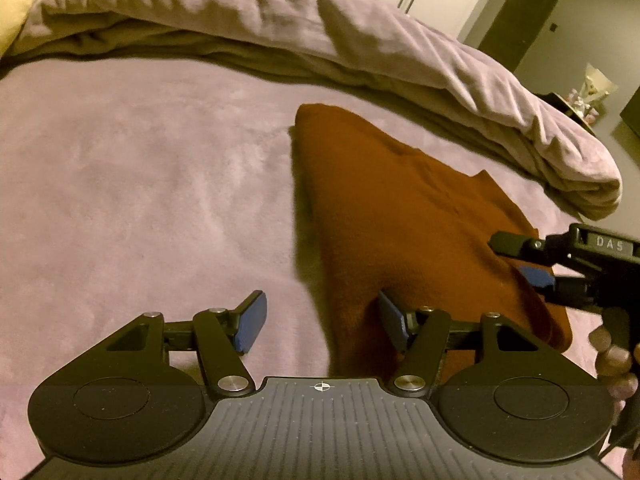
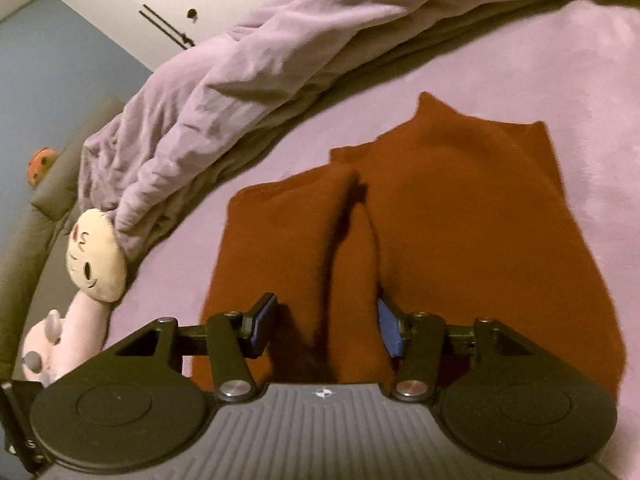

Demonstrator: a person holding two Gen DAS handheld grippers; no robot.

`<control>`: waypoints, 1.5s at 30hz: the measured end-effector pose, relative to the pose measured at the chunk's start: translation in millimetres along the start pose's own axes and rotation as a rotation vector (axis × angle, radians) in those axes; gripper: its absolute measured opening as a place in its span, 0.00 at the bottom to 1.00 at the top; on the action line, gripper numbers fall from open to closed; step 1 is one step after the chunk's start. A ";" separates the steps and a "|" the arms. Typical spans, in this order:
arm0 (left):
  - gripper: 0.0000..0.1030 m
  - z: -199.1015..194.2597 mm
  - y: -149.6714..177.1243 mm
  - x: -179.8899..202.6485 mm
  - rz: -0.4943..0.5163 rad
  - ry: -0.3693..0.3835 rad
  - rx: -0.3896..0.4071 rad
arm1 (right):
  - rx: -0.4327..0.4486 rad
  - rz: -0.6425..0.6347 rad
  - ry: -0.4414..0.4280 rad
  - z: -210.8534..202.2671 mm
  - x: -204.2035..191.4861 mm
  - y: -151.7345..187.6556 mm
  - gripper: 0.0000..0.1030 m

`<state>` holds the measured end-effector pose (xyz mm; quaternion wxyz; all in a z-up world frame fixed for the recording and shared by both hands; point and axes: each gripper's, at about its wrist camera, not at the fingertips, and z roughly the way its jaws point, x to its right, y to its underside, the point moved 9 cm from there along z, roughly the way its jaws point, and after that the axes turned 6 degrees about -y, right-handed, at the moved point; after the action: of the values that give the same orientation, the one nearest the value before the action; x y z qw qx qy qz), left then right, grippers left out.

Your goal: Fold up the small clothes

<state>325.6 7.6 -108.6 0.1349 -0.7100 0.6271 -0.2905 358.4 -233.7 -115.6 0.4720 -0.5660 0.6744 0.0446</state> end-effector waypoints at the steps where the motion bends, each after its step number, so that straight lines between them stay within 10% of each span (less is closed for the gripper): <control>1: 0.64 0.0 -0.3 0.1 0.001 0.000 0.000 | -0.004 -0.013 -0.016 1.3 -4.3 -1.0 0.43; 11: 0.64 1.2 -0.6 1.7 0.007 -0.020 0.000 | -0.062 -0.043 -0.043 36.7 -28.0 -6.3 0.49; 14: 0.65 -1.7 -1.4 1.5 0.011 -0.033 -0.002 | -0.064 -0.136 0.018 42.0 -38.0 -4.7 0.24; 28: 0.74 -35.1 8.2 59.1 0.150 0.035 0.053 | 0.274 -0.789 0.444 -52.2 -78.5 -15.2 0.12; 34: 0.75 -13.5 31.9 74.7 0.144 0.055 -0.048 | 0.121 -0.582 0.540 -51.7 16.4 -11.9 0.21; 36: 0.75 -15.8 33.0 75.3 0.148 0.048 -0.044 | 0.129 -0.469 0.451 -62.0 27.9 -9.5 0.29; 40: 0.77 -18.6 42.6 80.6 0.138 0.067 -0.069 | 0.286 -0.205 0.284 -117.6 42.0 -8.4 0.75; 45: 0.76 -6.7 59.2 86.3 0.158 0.010 -0.099 | 0.292 0.141 0.032 -144.5 75.8 33.7 0.78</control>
<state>277.5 -85.4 -115.1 0.1189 -0.6626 0.6955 -0.2514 253.1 -362.3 -104.1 0.5342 -0.4434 0.7191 -0.0297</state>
